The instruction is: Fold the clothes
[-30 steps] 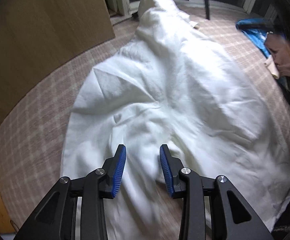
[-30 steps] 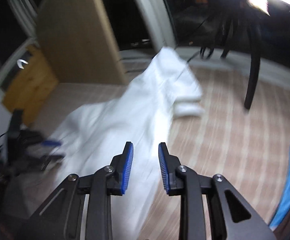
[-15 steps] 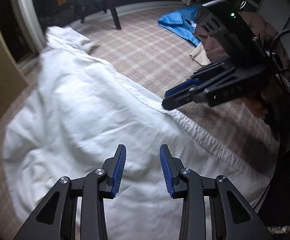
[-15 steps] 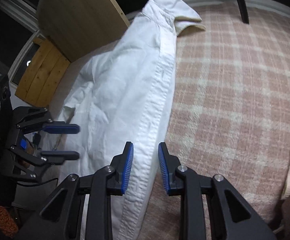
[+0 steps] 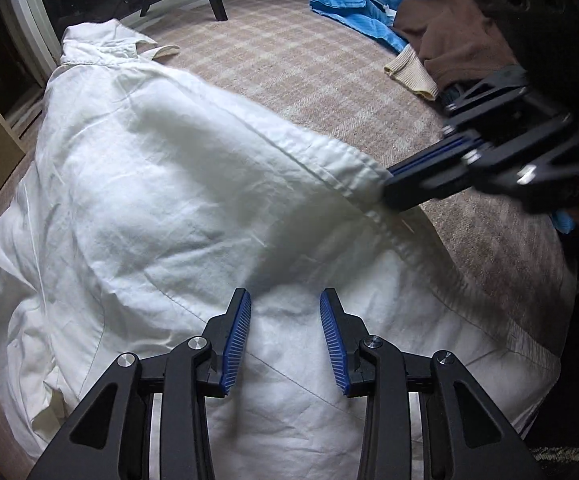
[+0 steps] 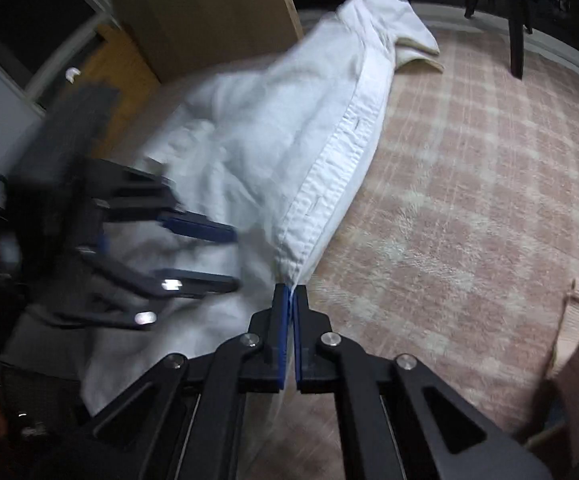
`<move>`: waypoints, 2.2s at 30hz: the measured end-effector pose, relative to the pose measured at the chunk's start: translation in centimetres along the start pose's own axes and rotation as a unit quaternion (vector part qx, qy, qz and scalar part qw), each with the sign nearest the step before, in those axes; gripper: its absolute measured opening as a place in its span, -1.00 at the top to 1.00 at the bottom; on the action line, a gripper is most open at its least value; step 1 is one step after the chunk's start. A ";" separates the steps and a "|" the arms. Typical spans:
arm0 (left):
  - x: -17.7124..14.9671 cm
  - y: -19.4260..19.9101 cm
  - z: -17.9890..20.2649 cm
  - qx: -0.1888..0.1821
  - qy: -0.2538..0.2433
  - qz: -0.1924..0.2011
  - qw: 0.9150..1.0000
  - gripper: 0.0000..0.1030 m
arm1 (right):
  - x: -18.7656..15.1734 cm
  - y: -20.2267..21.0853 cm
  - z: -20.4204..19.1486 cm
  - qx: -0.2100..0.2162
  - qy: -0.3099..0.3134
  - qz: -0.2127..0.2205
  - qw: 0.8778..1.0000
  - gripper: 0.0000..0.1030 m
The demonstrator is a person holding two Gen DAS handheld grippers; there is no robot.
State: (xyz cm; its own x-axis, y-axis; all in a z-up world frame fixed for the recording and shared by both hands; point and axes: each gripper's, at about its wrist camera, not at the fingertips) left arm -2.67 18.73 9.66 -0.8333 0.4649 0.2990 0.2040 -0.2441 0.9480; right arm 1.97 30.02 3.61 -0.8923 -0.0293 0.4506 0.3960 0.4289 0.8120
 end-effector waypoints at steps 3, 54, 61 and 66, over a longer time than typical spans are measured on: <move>-0.2 0.2 0.1 0.001 -0.002 0.001 1.000 0.31 | 0.7 0.5 0.9 -0.088 -0.010 -0.014 0.996 0.65; -27.4 11.1 4.4 -0.076 0.131 0.083 0.985 0.28 | -12.8 -1.1 -15.2 0.025 -0.085 -0.013 0.996 0.59; -26.7 9.3 4.2 -0.057 0.111 0.055 0.991 0.32 | -13.3 -0.7 -14.7 0.067 -0.114 -0.007 0.991 0.58; -27.6 9.2 2.3 -0.048 0.154 0.047 0.986 0.36 | -13.3 -0.1 -12.5 0.073 -0.173 0.017 0.982 0.58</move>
State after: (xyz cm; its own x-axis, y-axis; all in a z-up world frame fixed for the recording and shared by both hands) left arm 23.42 5.64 10.36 -0.9327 0.1588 0.3237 0.2505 -0.3602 0.8986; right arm 16.54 19.08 2.15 -0.9097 0.2844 0.3026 0.4133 0.5493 0.7263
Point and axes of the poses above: each gripper's, at about its wrist camera, not at the fingertips, and y roughly against the way its jaws point, z to its right, x to its top, and after that the axes turned 6 degrees about y, right-handed
